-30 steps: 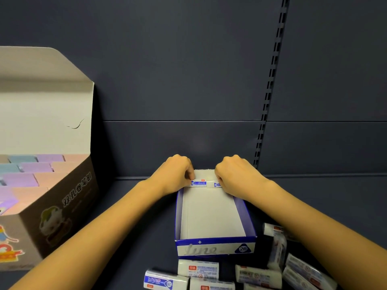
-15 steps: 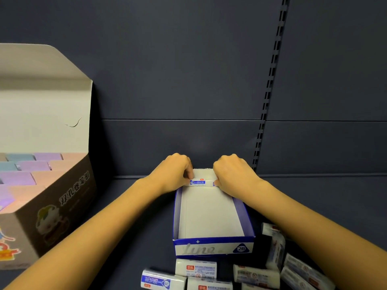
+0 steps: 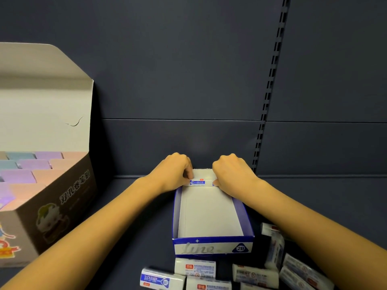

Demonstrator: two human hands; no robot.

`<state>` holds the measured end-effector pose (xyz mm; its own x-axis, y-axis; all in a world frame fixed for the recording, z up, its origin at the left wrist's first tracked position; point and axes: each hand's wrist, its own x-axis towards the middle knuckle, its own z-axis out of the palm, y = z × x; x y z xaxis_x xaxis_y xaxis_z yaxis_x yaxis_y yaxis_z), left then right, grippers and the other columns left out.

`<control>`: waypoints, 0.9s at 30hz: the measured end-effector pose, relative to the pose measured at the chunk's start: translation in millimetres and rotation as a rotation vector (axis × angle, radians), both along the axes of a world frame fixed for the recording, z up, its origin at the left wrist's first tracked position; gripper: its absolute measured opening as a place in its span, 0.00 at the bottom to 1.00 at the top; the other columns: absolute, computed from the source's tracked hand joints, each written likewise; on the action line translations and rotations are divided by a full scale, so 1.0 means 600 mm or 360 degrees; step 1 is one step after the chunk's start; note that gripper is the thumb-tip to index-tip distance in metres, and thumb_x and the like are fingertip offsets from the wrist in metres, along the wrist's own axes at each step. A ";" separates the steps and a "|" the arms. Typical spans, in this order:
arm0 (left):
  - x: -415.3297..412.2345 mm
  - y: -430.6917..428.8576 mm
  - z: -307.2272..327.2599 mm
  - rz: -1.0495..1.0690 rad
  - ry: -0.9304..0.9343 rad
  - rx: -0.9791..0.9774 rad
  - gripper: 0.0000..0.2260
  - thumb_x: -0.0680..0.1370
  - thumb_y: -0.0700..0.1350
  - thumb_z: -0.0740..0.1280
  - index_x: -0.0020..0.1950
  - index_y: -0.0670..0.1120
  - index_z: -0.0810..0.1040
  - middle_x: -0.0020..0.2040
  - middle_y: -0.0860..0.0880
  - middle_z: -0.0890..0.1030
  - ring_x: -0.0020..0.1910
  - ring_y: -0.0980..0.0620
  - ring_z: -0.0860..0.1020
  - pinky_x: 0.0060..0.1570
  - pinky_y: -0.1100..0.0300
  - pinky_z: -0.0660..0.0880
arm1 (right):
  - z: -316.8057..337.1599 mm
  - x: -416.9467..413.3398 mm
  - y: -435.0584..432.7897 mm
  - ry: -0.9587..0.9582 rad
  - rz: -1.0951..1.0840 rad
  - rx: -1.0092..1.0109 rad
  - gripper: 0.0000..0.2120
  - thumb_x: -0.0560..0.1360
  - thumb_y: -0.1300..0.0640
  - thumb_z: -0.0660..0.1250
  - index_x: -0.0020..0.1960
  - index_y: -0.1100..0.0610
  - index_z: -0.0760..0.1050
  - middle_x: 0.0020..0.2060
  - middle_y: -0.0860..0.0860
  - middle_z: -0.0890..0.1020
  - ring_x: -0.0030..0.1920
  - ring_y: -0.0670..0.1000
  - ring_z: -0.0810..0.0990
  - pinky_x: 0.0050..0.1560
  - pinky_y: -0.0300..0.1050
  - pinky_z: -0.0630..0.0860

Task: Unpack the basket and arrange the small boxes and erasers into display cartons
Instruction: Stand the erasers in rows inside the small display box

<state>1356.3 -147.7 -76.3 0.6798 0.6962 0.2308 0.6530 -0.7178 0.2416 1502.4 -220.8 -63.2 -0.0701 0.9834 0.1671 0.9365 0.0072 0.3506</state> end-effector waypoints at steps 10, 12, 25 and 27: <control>0.000 -0.005 0.001 0.0024 0.0004 0.0050 0.06 0.74 0.39 0.69 0.48 0.43 0.84 0.53 0.48 0.82 0.50 0.50 0.79 0.52 0.58 0.76 | 0.002 0.011 -0.009 0.0306 -0.0022 -0.0025 0.05 0.75 0.64 0.60 0.42 0.59 0.73 0.37 0.54 0.71 0.41 0.57 0.71 0.37 0.43 0.68; -0.005 -0.008 0.008 0.0014 0.0018 0.0098 0.07 0.75 0.40 0.67 0.49 0.44 0.84 0.54 0.49 0.81 0.51 0.50 0.79 0.53 0.56 0.76 | 0.015 0.024 -0.018 0.0542 0.0028 -0.0041 0.09 0.74 0.64 0.59 0.41 0.58 0.77 0.40 0.55 0.76 0.42 0.59 0.75 0.41 0.46 0.75; -0.082 -0.117 0.086 -0.0167 -0.0262 0.0217 0.07 0.75 0.46 0.68 0.49 0.46 0.83 0.46 0.52 0.82 0.43 0.55 0.80 0.48 0.56 0.78 | 0.089 0.045 -0.156 0.0702 0.0246 0.0012 0.09 0.76 0.49 0.63 0.54 0.41 0.78 0.50 0.39 0.82 0.48 0.43 0.79 0.50 0.43 0.77; -0.101 -0.140 0.089 -0.0204 -0.0283 0.0165 0.07 0.74 0.47 0.68 0.47 0.46 0.83 0.43 0.54 0.81 0.42 0.55 0.80 0.46 0.57 0.79 | 0.088 0.043 -0.173 0.0757 0.0284 0.0025 0.08 0.76 0.48 0.64 0.53 0.41 0.79 0.49 0.39 0.82 0.49 0.43 0.80 0.51 0.47 0.79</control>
